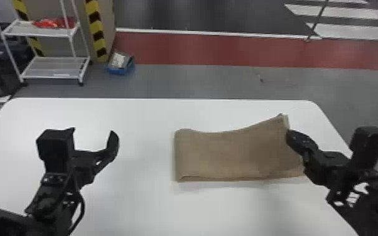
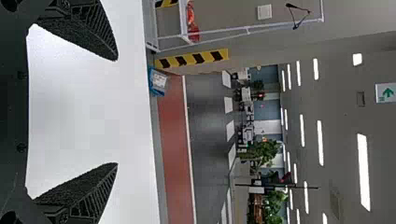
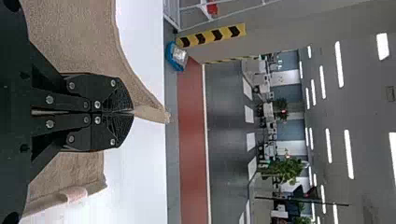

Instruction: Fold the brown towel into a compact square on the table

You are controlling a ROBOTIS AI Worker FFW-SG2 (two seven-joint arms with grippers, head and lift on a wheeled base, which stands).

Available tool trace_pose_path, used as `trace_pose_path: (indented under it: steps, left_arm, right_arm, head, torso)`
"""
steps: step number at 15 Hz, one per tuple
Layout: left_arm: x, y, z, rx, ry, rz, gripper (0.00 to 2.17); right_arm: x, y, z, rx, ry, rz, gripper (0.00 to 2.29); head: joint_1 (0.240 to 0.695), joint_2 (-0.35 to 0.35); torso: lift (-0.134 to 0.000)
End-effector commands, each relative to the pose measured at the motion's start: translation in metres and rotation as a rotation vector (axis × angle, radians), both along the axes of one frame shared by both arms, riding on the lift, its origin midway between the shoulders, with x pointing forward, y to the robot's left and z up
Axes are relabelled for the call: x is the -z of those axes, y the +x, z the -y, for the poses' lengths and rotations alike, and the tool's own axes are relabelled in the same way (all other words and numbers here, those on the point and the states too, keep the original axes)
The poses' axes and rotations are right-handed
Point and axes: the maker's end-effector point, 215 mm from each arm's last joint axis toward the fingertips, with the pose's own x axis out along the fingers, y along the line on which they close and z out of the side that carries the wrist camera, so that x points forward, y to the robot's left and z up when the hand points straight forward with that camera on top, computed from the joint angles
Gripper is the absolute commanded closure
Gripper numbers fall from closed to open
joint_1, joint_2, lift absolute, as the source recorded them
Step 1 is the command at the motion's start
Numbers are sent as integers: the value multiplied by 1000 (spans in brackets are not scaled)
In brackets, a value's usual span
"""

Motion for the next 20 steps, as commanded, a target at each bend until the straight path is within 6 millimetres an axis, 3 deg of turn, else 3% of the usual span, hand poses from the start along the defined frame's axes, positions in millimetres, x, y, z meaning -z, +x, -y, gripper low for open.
trace_pose_path:
  steps: [1, 3, 4, 7, 10, 12, 14, 17, 18, 20]
  left_arm:
    - [-3, 2, 8, 13, -4, 5, 80]
    - [-2, 1, 10, 16, -2, 3, 80]
    - [2, 0, 10, 15, -1, -4, 80]
    - [6, -1, 6, 12, 6, -10, 80]
    - [6, -1, 2, 5, 9, -16, 80]
    - [4, -1, 0, 3, 11, -14, 80]
    - [9, -1, 0, 0, 12, -22, 80]
    - [10, 0, 2, 4, 11, -23, 80]
    - [7, 2, 3, 5, 14, -18, 80]
    - [6, 5, -1, -2, 17, -15, 80]
  right_arm:
    - [40, -4, 13, 25, -19, -63, 1447]
    - [55, 2, 12, 15, -27, -72, 1447]
    - [51, 4, 10, 8, -27, -54, 1447]
    - [22, 8, 9, -5, -22, 20, 1447]
    - [-3, 6, 38, 35, -16, 51, 1447]
    - [8, 0, 66, 80, -7, 20, 1447]
    - [36, 2, 66, 66, -4, -31, 1447]
    - [45, 8, 66, 64, -5, -41, 1447]
    - [39, 10, 66, 61, 0, -28, 1447]
    - [8, 9, 70, 62, 12, 20, 1447]
  head:
    - [695, -117]
    - [695, -133]
    - [695, -142]
    - [695, -141]
    - [695, -141]
    - [695, -155]
    - [695, -176]
    - [695, -190]
    - [695, -191]
    - [695, -191]
  torso:
    - [-125]
    - [-125]
    - [-125]
    - [-125]
    - [-125]
    - [-125]
    - [-125]
    - [-125]
    - [-125]
    - [-125]
